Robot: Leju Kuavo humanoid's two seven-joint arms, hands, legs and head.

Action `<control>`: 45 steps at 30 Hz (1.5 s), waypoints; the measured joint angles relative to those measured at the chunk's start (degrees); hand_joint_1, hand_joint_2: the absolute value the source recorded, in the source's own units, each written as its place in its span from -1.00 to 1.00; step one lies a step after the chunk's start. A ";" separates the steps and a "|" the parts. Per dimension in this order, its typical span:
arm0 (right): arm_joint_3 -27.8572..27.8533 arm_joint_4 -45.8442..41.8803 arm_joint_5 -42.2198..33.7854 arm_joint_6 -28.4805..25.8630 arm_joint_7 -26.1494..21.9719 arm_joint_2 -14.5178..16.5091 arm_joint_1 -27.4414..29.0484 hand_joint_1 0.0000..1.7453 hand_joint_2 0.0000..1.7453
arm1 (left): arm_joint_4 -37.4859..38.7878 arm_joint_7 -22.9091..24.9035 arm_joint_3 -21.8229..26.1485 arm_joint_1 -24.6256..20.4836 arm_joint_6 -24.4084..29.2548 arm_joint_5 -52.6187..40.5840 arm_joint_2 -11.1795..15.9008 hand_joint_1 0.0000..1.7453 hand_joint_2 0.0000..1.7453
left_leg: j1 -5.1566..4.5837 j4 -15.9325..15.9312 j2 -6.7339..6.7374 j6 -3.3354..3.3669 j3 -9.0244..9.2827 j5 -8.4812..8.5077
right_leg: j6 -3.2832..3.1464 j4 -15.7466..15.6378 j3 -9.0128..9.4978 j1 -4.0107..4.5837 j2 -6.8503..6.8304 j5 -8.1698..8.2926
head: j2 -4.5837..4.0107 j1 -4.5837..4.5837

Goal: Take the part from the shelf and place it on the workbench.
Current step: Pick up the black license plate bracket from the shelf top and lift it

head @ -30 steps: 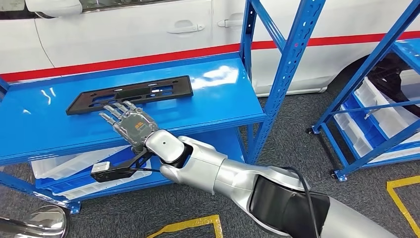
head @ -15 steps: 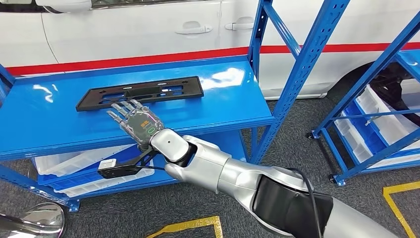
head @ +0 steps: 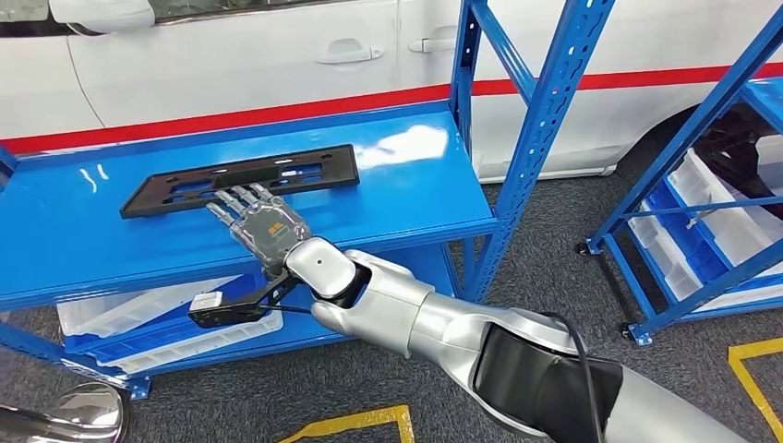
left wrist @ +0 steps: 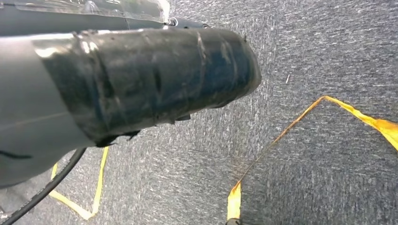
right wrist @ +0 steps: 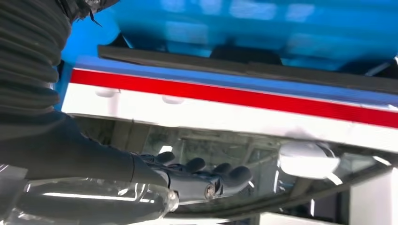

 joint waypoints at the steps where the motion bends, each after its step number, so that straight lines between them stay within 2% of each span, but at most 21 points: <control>1: 0.00 0.01 -0.10 0.05 -0.03 -0.01 0.06 -1.00 1.00 | 0.01 -0.14 0.00 0.07 -0.01 0.09 0.00 -1.00 -1.00 | -0.01 -0.39 0.00 0.19 -0.07 1.00 | -0.03 0.01 0.15 0.10 0.02 -0.11 | 0.00 0.00; 3: 0.00 0.01 -0.27 0.10 -0.13 0.01 0.11 -1.00 1.00 | 0.02 -0.38 0.00 0.09 -0.03 0.36 0.02 -1.00 -1.00 | -0.20 -7.17 0.03 0.93 2.97 4.86 | 0.08 0.00 0.69 0.23 0.06 -0.43 | 0.00 0.01; 5: 0.00 -0.01 -0.32 0.10 -0.20 0.02 0.07 -1.00 1.00 | 0.05 -0.54 0.00 0.00 -0.02 0.65 0.10 -1.00 -1.00 | -0.66 -13.89 0.11 1.64 6.48 6.84 | 0.47 -0.12 1.12 0.41 0.04 -0.77 | 0.00 0.02; 10: 0.00 -0.03 -0.32 0.11 -0.22 -0.01 0.03 -1.00 1.00 | 0.17 -0.96 0.00 0.08 0.10 1.12 0.15 -1.00 -1.00 | -0.64 -16.56 -0.03 2.64 8.64 6.49 | 1.93 1.25 1.27 0.48 0.00 -1.21 | 0.00 0.15; 12: 0.00 -0.05 -0.32 0.15 -0.20 -0.02 -0.03 -1.00 1.00 | 0.20 -1.15 0.00 0.11 0.11 1.16 0.15 -1.00 -1.00 | -0.46 -16.83 -0.05 3.04 9.36 6.31 | 2.45 6.07 -1.23 0.36 0.00 -3.44 | 0.00 0.32; 14: 0.00 -0.05 -0.32 0.26 -0.23 -0.03 0.18 -1.00 1.00 | 0.22 -1.33 0.00 0.08 0.22 1.20 0.14 -1.00 -1.00 | -0.48 -16.79 -0.06 3.32 9.71 5.90 | 2.73 12.85 -5.39 0.23 0.00 -5.89 | 0.00 0.41; 15: 0.00 -0.05 -0.32 0.31 -0.25 -0.06 0.37 -1.00 1.00 | 0.23 -1.38 0.00 0.13 0.32 1.23 0.14 -1.00 -1.00 | -0.48 -16.77 -0.08 3.35 9.97 5.64 | 2.79 14.82 -6.99 0.16 -0.01 -6.12 | 0.00 0.41; 16: 0.00 -0.05 -0.32 0.36 -0.25 -0.08 0.54 -1.00 1.00 | 0.24 -1.39 0.00 0.20 0.41 1.25 0.13 -1.00 -1.00 | -0.48 -16.76 -0.10 3.33 10.34 5.33 | 2.79 14.80 -7.65 0.11 -0.02 -5.23 | 0.00 0.43; 17: 0.00 -0.05 -0.32 0.38 -0.25 -0.10 0.62 -1.00 1.00 | 0.24 -1.40 0.00 0.25 0.50 1.27 0.13 -1.00 -1.00 | -0.48 -16.75 -0.12 3.24 10.87 4.96 | 2.71 12.54 -7.19 0.07 -0.02 -3.13 | 0.00 0.43; 19: 0.00 -0.04 -0.32 0.43 -0.26 -0.13 0.63 -1.00 1.00 | 0.26 -1.43 0.00 0.26 0.58 1.31 0.12 -1.00 -1.00 | -0.49 -16.73 -0.16 2.93 11.94 4.16 | 2.31 5.17 -4.66 0.17 0.00 1.63 | 0.00 0.34; 20: 0.01 -0.03 -0.28 0.58 -0.27 -0.14 0.58 -1.00 1.00 | 0.27 -1.45 0.00 0.18 0.60 1.34 0.11 -1.00 -1.00 | -0.50 -16.68 -0.20 2.71 12.21 3.84 | 2.02 2.00 -3.60 0.34 0.02 2.50 | 0.00 0.28; 24: 0.06 0.04 0.63 1.91 -0.04 -0.20 0.42 -1.00 1.00 | 0.33 -1.51 0.00 0.06 0.73 1.76 0.04 -1.00 -1.00 | -0.49 -15.93 -0.14 1.37 12.37 3.13 | 0.58 -0.76 -2.04 0.52 0.03 2.62 | 0.00 0.18; 26: 0.07 0.09 1.04 2.55 0.16 -0.20 0.14 -1.00 1.00 | 0.33 -1.58 0.00 0.01 0.77 1.84 -0.02 -1.00 -1.00 | -0.37 -13.48 -0.07 0.83 11.51 2.47 | -0.08 -1.15 -1.02 0.24 0.01 2.33 | 0.00 0.09; 30: 0.23 0.39 1.69 4.55 1.36 -0.14 -0.16 -1.00 1.00 | 0.34 -1.87 0.00 -0.09 0.89 2.23 -0.02 -1.00 -1.00 | 0.02 -1.82 -0.02 -0.24 3.46 -1.23 | -0.53 -1.18 -0.04 0.16 -0.02 1.33 | 0.00 -0.03; 32: 0.32 0.68 1.89 5.43 2.29 -0.15 -0.11 -1.00 1.00 | 0.38 -1.96 0.00 0.12 1.00 2.43 -0.05 -1.00 -1.00 | 0.19 -2.65 -0.01 -0.52 2.16 0.62 | -0.41 -0.78 0.32 0.14 0.11 0.67 | 0.00 -0.04; 34: 0.33 0.94 1.97 6.36 3.00 -0.14 -0.15 -1.00 1.00 | 0.43 -2.02 0.01 0.22 1.10 2.65 -0.02 -1.00 -1.00 | 0.25 -9.47 0.04 -0.41 4.22 5.30 | -0.07 -0.30 0.90 0.08 0.20 -0.15 | 0.00 -0.03; 36: 0.34 1.20 1.97 7.45 3.48 -0.13 -0.31 -1.00 1.00 | 0.49 -2.08 0.01 0.09 1.18 2.79 0.01 -1.00 -1.00 | -0.08 -14.65 0.12 0.14 5.97 7.19 | 0.46 -0.06 1.15 0.15 0.17 -0.69 | 0.00 -0.15; 38: 0.36 1.44 1.95 8.47 3.82 -0.11 -0.42 -1.00 1.00 | 0.53 -2.13 0.00 0.02 1.25 2.81 0.00 -1.00 -1.00 | -0.43 -15.38 0.04 0.96 6.23 6.93 | 1.10 -0.10 1.21 0.27 0.11 -1.03 | 0.00 -0.25; 41: 0.37 1.67 1.93 9.00 4.08 -0.11 -0.59 -1.00 1.00 | 0.55 -2.16 0.00 0.18 1.31 2.88 -0.01 -1.00 -1.00 | -0.04 -15.84 -0.02 1.89 7.11 7.38 | 2.12 1.28 0.92 0.39 0.04 -2.40 | 0.00 -0.11; 43: 0.38 1.83 1.92 9.10 4.14 -0.11 -0.76 -1.00 1.00 | 0.55 -2.17 0.00 0.07 1.35 2.89 -0.02 -1.00 -1.00 | 0.03 -16.06 0.01 2.40 7.59 7.19 | 2.53 6.95 -1.88 0.26 -0.01 -5.07 | 0.00 -0.03; 45: 0.39 2.10 1.81 9.55 4.20 -0.13 -0.74 -1.00 1.00 | 0.56 -2.17 0.01 -0.02 1.39 2.90 -0.02 -1.00 -1.00 | -0.07 -15.93 0.00 2.77 7.80 6.85 | 2.62 14.21 -6.08 0.18 -0.02 -7.36 | 0.00 0.01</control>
